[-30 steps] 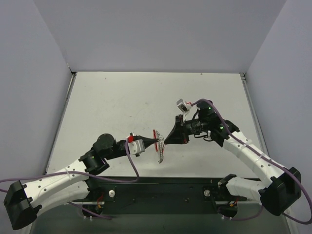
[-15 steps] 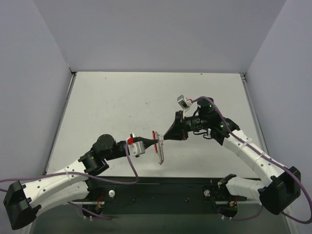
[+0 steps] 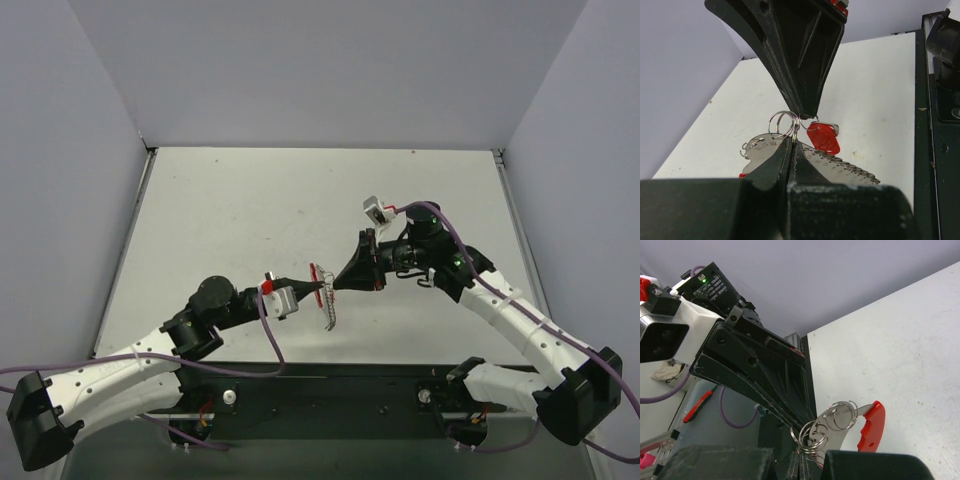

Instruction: Put the keys on the keyring

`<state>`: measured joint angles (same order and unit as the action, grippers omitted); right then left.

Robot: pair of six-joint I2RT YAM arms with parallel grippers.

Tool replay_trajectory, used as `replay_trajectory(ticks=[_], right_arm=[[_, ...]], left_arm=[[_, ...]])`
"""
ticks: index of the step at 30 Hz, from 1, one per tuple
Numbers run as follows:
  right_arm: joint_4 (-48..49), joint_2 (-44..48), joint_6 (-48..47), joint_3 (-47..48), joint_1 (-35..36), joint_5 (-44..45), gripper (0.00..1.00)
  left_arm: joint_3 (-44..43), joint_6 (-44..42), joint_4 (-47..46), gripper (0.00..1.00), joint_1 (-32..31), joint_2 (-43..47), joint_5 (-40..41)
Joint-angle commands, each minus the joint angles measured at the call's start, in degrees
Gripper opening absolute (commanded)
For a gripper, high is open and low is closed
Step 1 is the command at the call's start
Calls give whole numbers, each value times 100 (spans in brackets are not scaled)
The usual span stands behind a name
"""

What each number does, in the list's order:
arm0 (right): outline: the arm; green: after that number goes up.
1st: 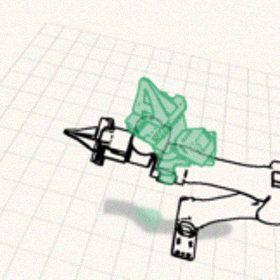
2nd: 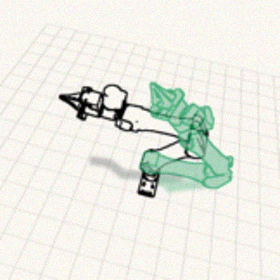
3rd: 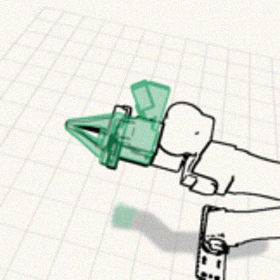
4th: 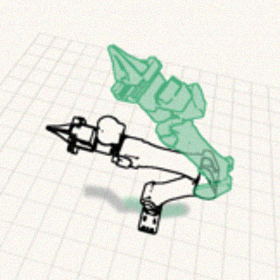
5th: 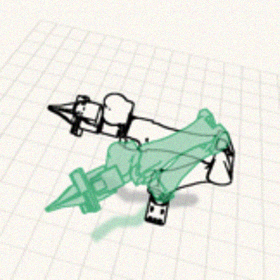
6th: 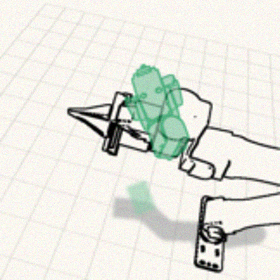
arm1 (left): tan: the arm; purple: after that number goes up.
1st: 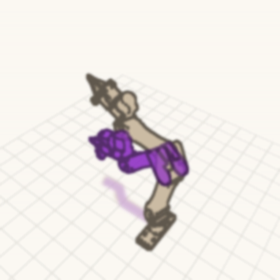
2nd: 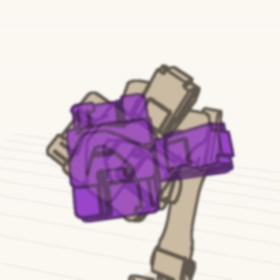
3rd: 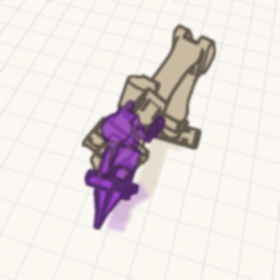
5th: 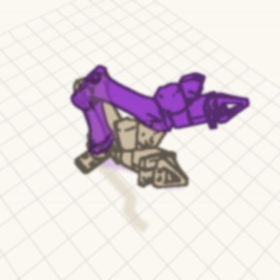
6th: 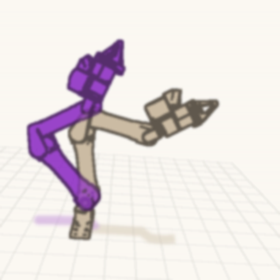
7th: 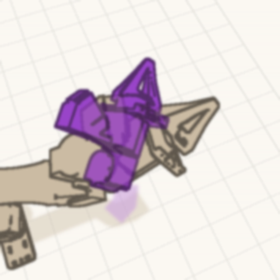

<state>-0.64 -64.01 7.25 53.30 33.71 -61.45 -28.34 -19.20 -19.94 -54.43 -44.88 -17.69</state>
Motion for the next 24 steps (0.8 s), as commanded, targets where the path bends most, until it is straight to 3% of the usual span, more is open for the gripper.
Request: replay_trajectory(ticks=[1,10,24], right_arm=[[310,178,-74,146,109,-341,0],[328,398,-118,163,127,-385,0],[267,152,-215,339,118,177,0]], left_arm=[[-321,22,-247,0,-41,68,231],[-278,4,-176,0,-32,120,398],[-225,-40,-176,0,-41,217,-199]])
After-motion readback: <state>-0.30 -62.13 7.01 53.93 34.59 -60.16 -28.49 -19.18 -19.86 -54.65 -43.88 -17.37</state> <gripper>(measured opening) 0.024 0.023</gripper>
